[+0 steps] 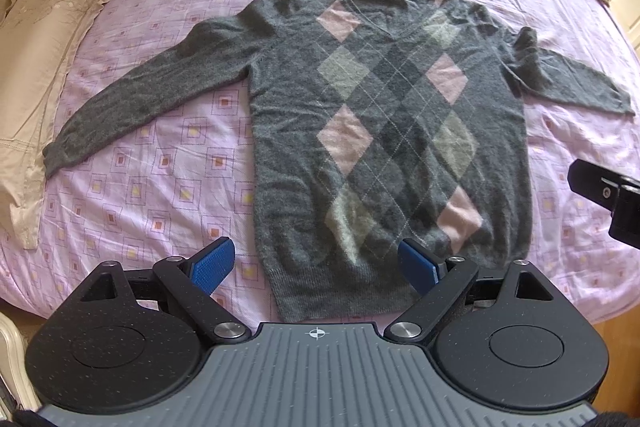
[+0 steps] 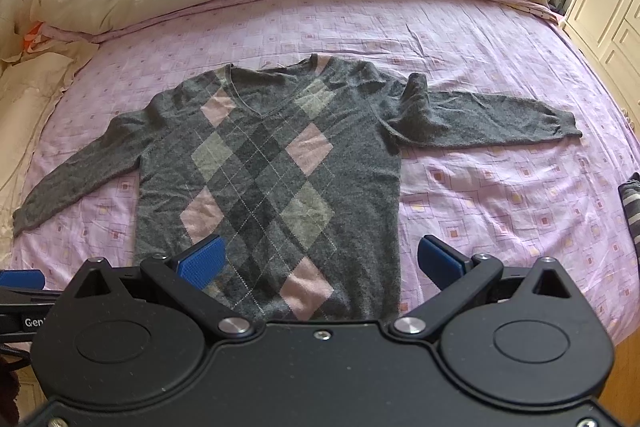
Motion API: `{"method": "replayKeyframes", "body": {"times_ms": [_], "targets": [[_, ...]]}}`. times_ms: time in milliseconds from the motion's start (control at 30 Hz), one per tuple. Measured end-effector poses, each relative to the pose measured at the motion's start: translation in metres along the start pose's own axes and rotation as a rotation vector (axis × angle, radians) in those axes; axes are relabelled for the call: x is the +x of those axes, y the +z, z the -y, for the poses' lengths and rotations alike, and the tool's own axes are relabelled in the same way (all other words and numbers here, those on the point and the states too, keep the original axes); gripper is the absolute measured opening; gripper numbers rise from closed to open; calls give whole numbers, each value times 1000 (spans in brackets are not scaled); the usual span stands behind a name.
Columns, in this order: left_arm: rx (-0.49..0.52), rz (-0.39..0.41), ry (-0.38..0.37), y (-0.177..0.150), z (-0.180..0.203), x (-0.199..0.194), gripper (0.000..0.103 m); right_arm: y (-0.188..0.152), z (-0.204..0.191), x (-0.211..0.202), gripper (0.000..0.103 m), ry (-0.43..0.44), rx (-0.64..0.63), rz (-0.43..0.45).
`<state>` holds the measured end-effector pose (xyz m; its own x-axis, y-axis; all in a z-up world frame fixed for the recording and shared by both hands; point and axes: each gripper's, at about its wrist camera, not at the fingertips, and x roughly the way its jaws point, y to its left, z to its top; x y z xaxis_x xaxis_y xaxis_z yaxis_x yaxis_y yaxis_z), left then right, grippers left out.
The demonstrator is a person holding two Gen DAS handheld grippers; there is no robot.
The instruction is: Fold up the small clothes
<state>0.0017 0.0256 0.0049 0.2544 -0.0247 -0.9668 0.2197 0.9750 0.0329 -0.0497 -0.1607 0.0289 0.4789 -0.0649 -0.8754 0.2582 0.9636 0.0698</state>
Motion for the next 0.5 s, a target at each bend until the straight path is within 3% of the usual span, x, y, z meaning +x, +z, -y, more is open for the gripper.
{"method": "replayKeyframes", "body": {"times_ms": [500], "targets": [[-31,27,37,5,-11,-1,89,2,-8,5,102,21,18,-12]]}}
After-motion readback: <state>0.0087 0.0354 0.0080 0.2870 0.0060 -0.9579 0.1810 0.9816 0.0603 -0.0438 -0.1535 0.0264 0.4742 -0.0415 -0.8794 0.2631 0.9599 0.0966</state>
